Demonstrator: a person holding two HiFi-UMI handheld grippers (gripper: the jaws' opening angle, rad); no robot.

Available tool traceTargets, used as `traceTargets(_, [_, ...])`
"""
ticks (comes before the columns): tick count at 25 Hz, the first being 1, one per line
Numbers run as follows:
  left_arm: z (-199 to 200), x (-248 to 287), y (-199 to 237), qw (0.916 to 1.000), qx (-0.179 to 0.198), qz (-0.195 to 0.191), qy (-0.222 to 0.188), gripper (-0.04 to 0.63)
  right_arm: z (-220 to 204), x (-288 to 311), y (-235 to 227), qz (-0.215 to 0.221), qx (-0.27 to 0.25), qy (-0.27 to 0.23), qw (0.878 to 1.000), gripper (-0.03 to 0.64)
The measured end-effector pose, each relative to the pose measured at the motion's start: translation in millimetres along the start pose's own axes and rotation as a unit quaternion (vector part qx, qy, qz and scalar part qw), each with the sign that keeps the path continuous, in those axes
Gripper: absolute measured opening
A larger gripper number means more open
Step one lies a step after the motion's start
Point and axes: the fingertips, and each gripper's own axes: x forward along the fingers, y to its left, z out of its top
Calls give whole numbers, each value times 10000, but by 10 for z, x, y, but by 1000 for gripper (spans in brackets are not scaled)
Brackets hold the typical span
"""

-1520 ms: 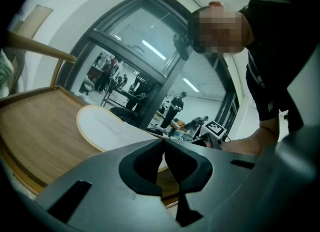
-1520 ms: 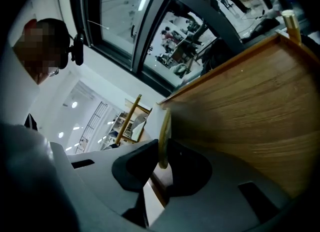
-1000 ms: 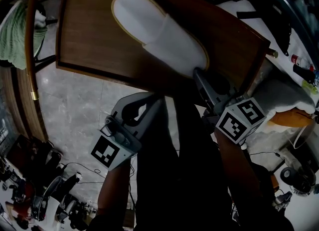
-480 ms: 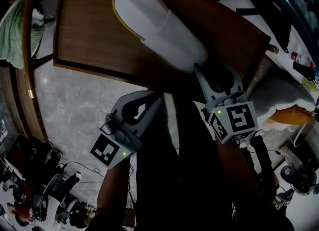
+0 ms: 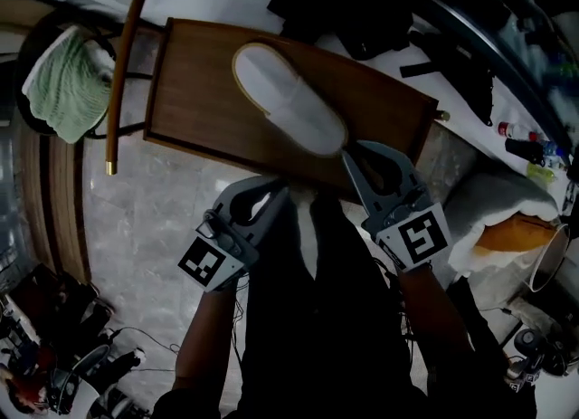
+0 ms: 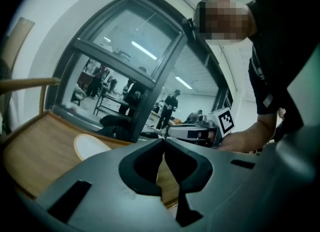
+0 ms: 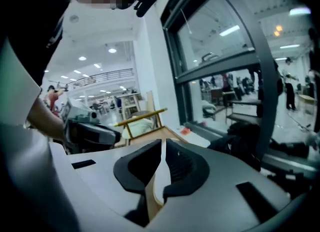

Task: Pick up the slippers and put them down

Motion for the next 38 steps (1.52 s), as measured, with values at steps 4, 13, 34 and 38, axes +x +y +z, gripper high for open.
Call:
traceTargets(4, [649,-13,-140,9995,316,-56,-80,23,762,-276,84,656,-553,-205,9961,31])
traceTargets(13, [2004,-417,-920,9834,1555,-395,-851,23,2357,-1155,659,1680,-1349,-1485,9652,29])
traceTargets(34, [2301,-268,-1466,9679,2223,-812,-841,23,2313,-1402,818,2389,-886,-2297,9393,29])
traceTargets(38, [2255,-346,-1415,9721,2176,-603,-631,23,2241,-1255,823,2375,-1036,-2125,9422,29])
